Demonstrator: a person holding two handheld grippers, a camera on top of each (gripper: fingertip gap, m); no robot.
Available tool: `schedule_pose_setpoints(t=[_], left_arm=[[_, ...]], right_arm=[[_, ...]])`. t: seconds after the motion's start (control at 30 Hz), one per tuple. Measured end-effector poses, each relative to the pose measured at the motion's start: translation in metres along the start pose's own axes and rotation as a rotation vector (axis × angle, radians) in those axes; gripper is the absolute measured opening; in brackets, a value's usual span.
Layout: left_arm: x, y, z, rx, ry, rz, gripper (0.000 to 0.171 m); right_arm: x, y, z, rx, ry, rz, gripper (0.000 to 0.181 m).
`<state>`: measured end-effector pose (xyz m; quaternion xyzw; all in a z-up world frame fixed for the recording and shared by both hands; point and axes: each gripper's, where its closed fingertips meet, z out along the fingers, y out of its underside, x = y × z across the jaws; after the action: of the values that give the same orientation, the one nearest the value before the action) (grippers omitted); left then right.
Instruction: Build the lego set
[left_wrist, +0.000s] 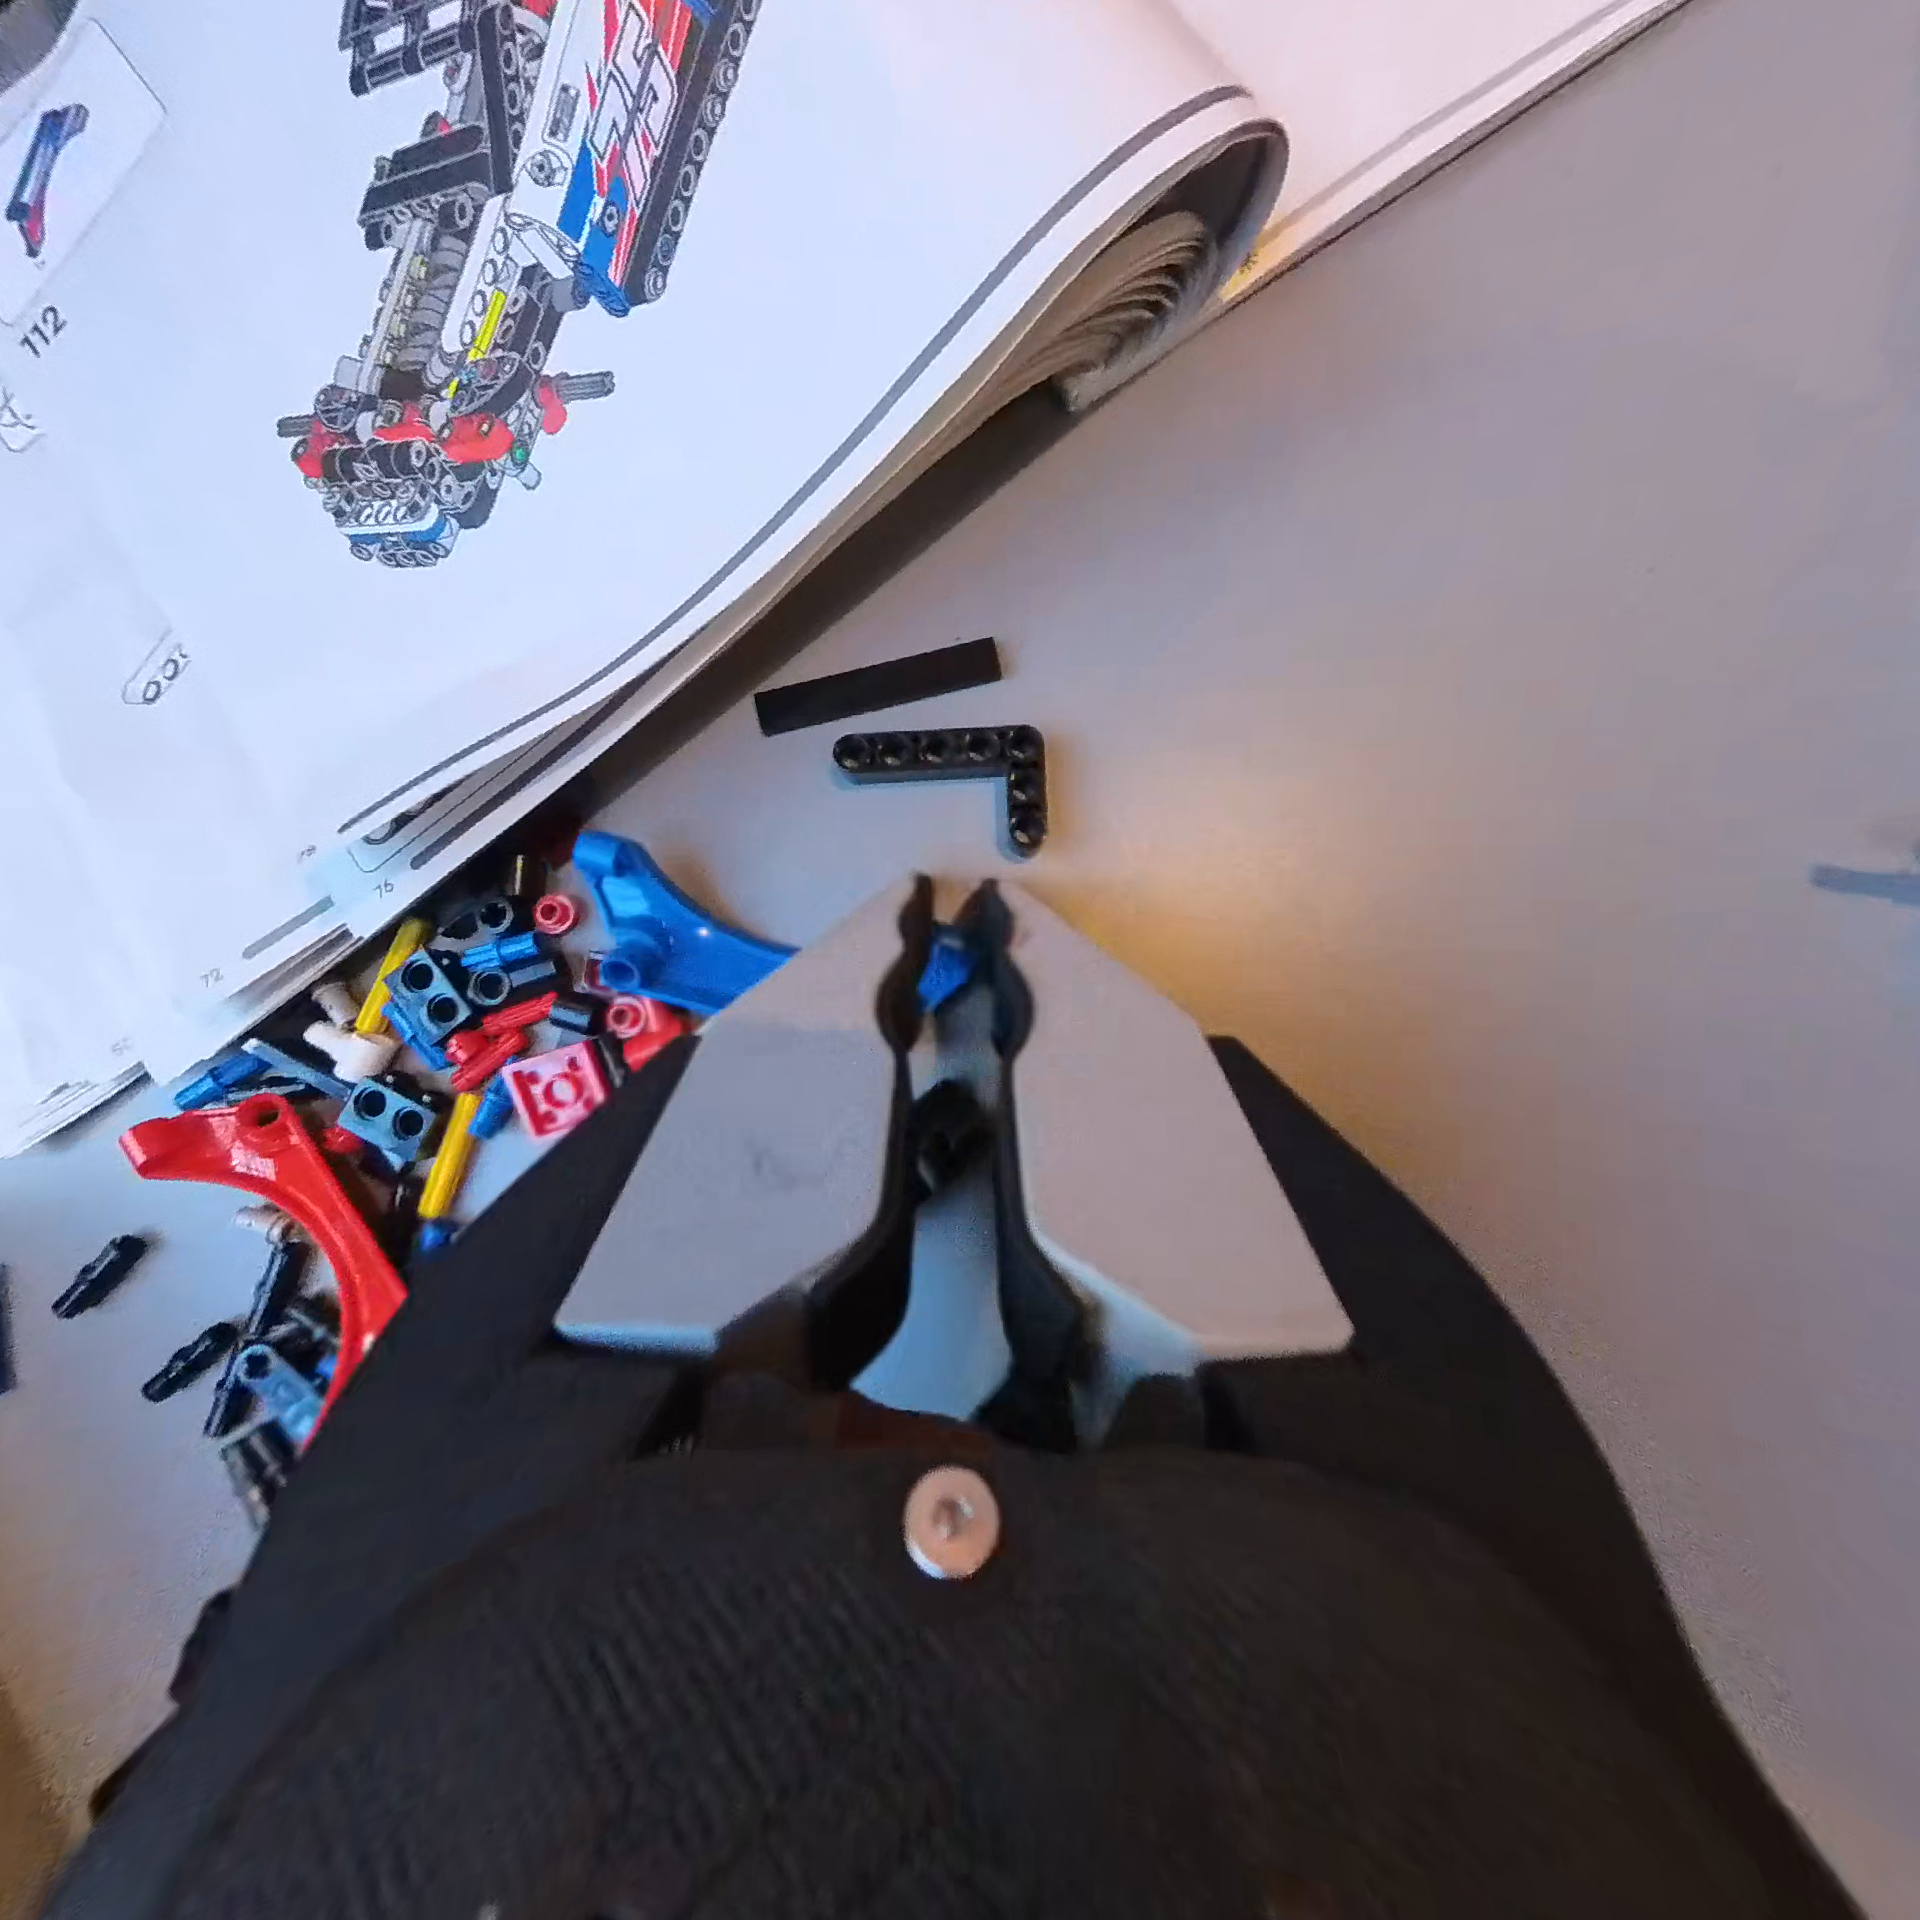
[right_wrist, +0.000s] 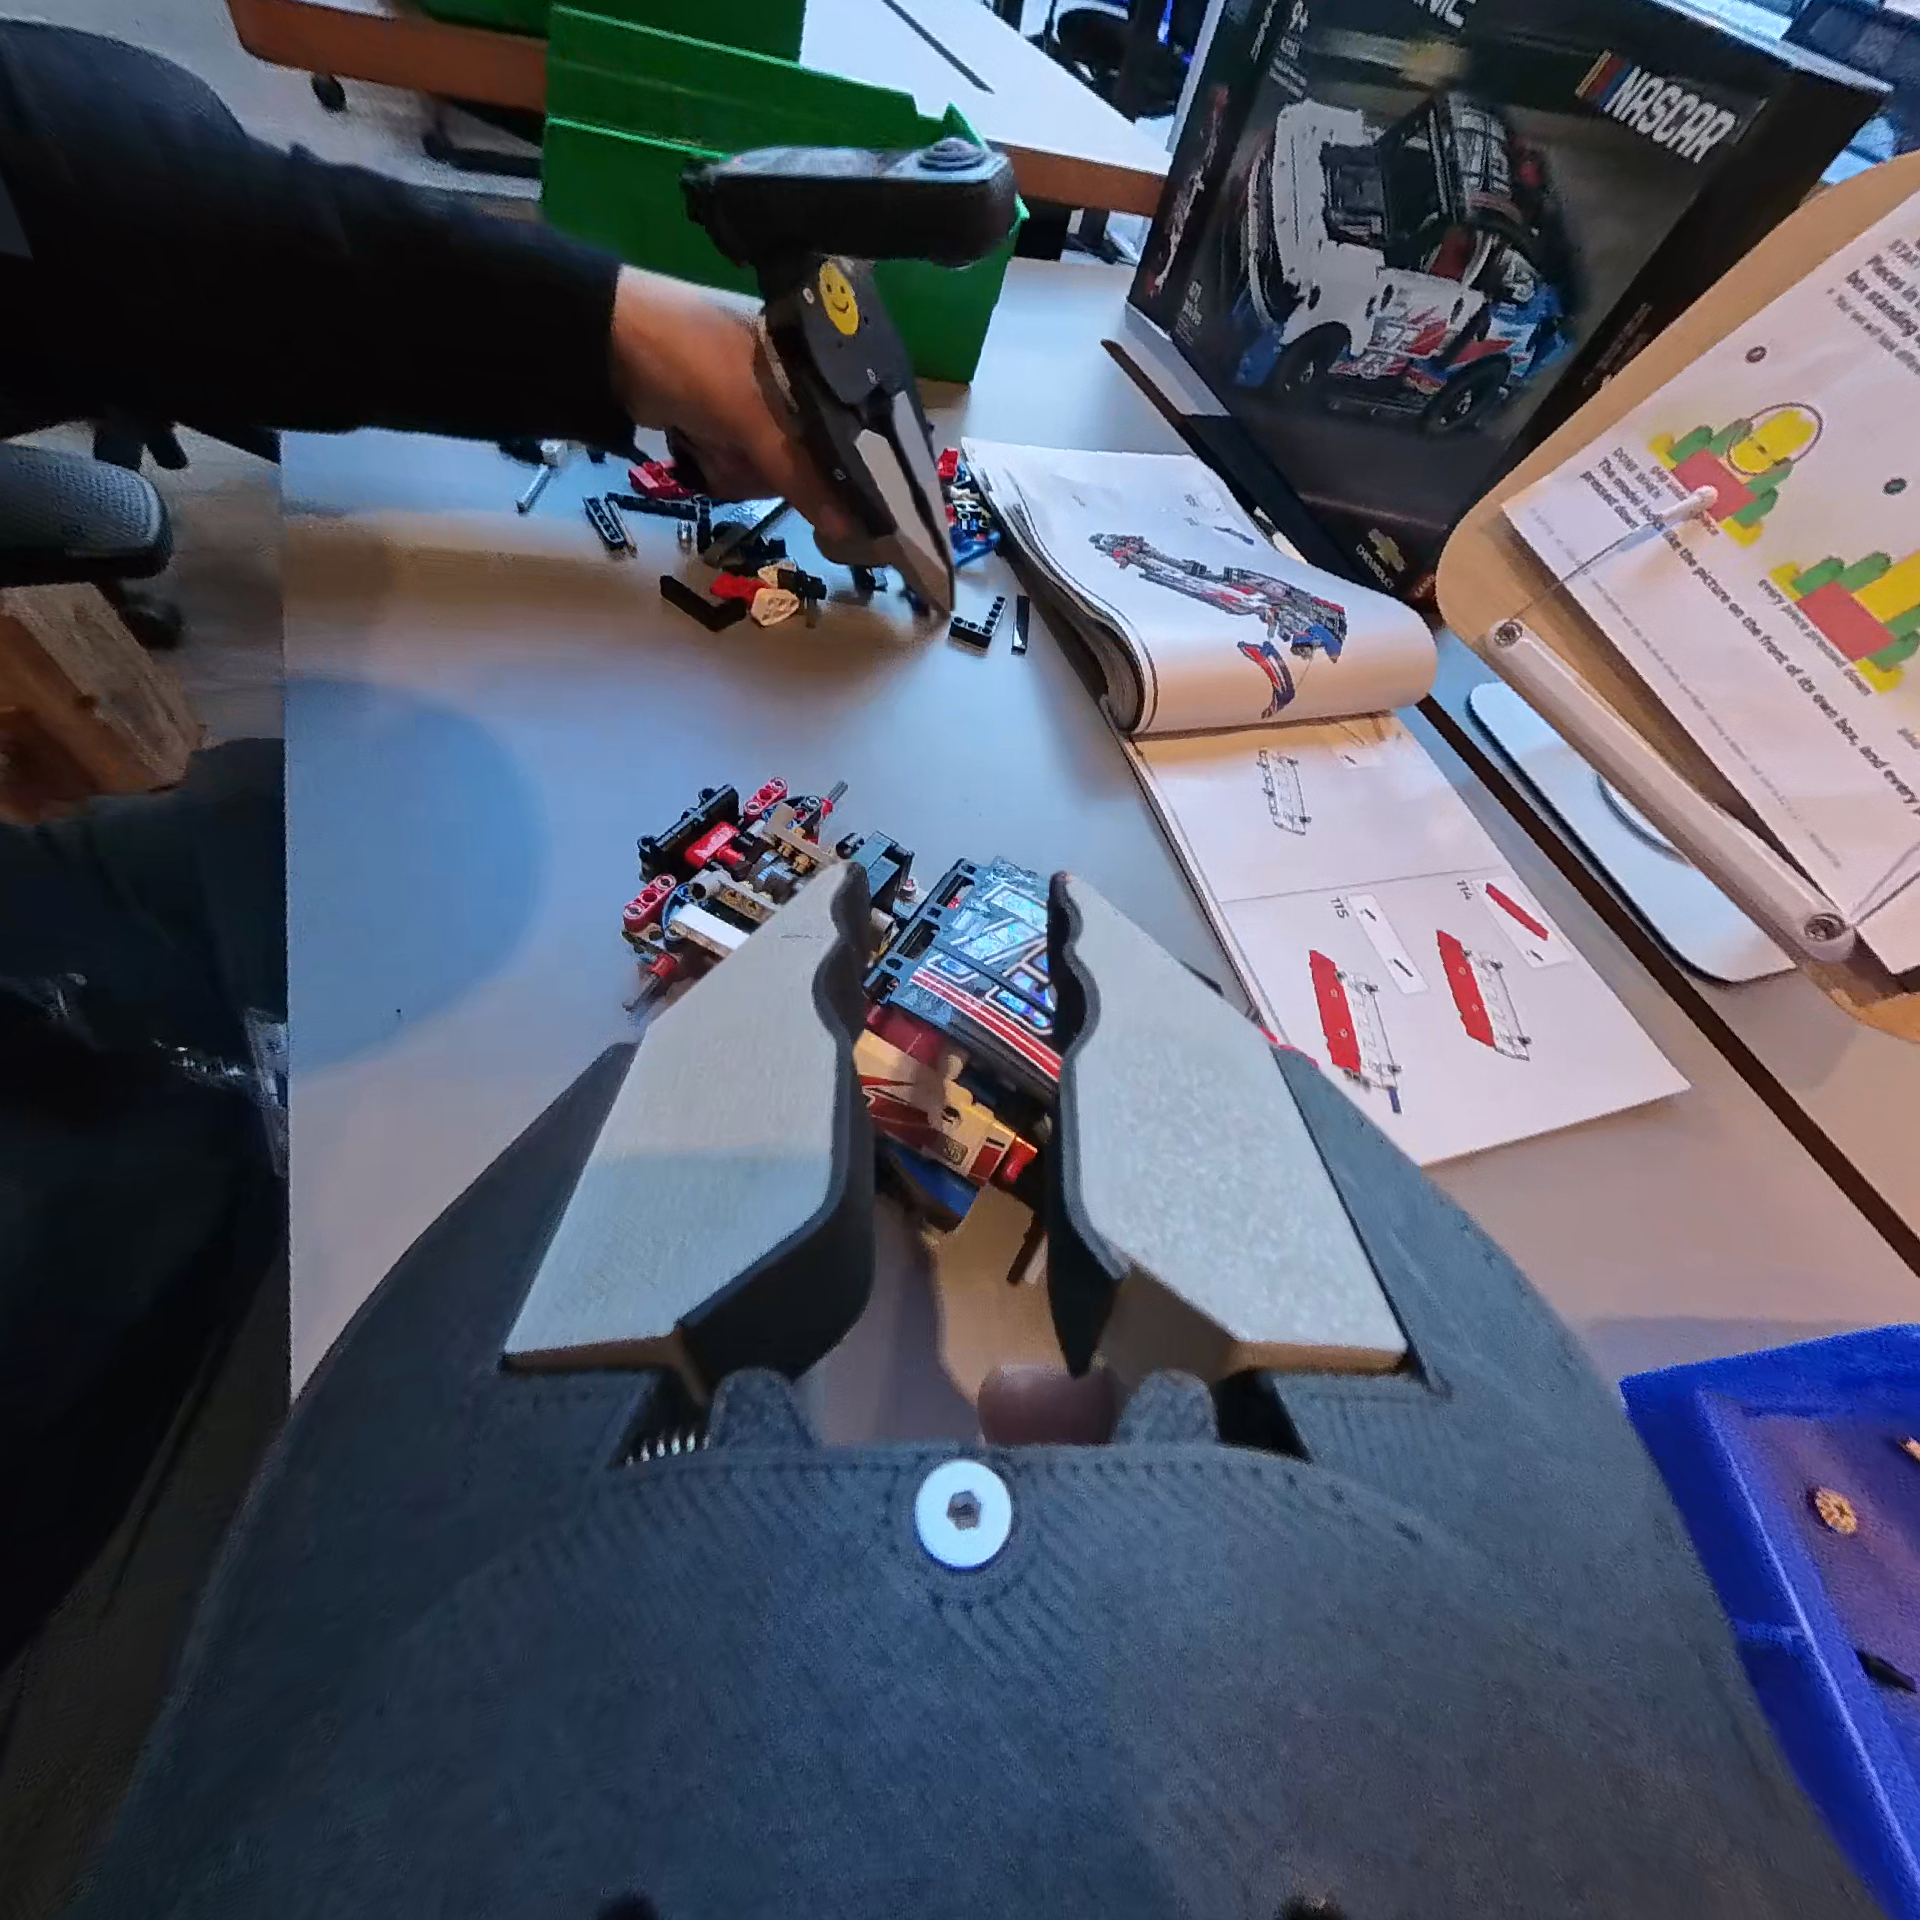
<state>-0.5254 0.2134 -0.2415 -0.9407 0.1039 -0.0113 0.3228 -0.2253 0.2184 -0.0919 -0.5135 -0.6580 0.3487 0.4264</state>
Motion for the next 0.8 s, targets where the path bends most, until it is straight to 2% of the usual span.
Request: schedule_pose_setpoints(t=[0.03, 0.17, 0.27, 0.33, 0.43, 0.5, 0.53, 0.57, 0.6, 0.7, 0.8], left_arm=[[0.001, -0.001, 0.001, 0.010, 0.006, -0.012, 0.000], [0.010, 0.004, -0.003, -0.008, 0.030, -0.011, 0.000], [0.031, 0.017, -0.017, -0.038, 0.078, 0.019, 0.000], [0.039, 0.016, -0.031, -0.016, 0.079, 0.064, 0.000], [0.017, -0.009, -0.048, 0.080, 0.015, 0.027, 0.000], [-0.004, -0.022, -0.047, 0.102, -0.008, -0.025, 0.001], [-0.014, -0.024, -0.041, 0.081, -0.024, -0.031, 0.041], [-0.022, -0.023, -0.033, 0.046, -0.033, -0.031, 0.051], [-0.026, -0.023, -0.026, 0.018, -0.027, -0.021, 0.047], [-0.035, -0.021, -0.011, -0.026, -0.023, -0.001, 0.050], [-0.038, -0.011, 0.001, -0.080, -0.006, -0.004, 0.037]], right_arm=[[0.001, 0.001, -0.001, -0.005, 0.003, 0.002, 0.031], [0.009, 0.003, 0.001, -0.010, 0.010, 0.015, 0.030], [0.020, 0.007, 0.008, -0.035, 0.018, 0.008, 0.030], [0.031, 0.008, 0.013, -0.049, 0.026, 0.003, 0.030], [0.045, 0.005, 0.023, -0.044, 0.017, 0.021, 0.031], [0.054, 0.000, 0.032, -0.029, 0.011, 0.026, 0.030], [0.057, -0.002, 0.037, -0.022, 0.009, 0.025, 0.030], [0.059, -0.005, 0.041, -0.012, 0.005, 0.022, 0.030], [0.059, -0.009, 0.044, -0.001, -0.003, 0.019, 0.030], [0.062, -0.016, 0.051, 0.029, -0.021, 0.013, 0.030], [0.068, -0.018, 0.055, 0.047, -0.030, 0.023, 0.029]])
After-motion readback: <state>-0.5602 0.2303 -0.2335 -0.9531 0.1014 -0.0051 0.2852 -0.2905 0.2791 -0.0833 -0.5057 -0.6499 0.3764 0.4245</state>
